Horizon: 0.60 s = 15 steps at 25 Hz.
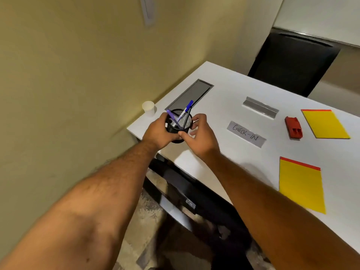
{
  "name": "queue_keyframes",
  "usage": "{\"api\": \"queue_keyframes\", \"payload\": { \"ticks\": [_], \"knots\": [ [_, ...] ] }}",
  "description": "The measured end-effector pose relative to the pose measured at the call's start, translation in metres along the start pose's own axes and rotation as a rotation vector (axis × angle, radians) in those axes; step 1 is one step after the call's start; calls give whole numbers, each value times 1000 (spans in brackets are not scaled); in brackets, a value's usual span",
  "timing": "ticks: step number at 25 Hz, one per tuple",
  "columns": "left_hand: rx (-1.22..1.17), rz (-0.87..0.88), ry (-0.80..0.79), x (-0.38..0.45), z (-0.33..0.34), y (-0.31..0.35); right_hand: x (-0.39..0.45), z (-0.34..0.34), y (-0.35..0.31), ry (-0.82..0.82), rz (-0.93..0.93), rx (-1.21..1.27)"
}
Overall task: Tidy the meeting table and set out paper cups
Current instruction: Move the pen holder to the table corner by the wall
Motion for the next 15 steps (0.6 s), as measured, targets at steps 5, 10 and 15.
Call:
{"api": "queue_keyframes", "payload": {
  "ticks": [5,10,15],
  "knots": [
    [-16,29,-33,7,-18,-13,17,24,-16,4,77,88],
    [-12,53,-40,40,-21,-30,65,42,-21,-20,66,143],
    [-68,23,49,70,-33,-47,109,53,-28,-57,73,149]
  ]
}}
Point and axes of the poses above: each hand's wrist, its own x-axis towards the middle knuckle, its own z-axis out of the palm, y = z × x, the point moved 6 cm from there along x, towards the middle knuckle, and after that the axes turned 9 degrees about z, right-handed, at the moved point
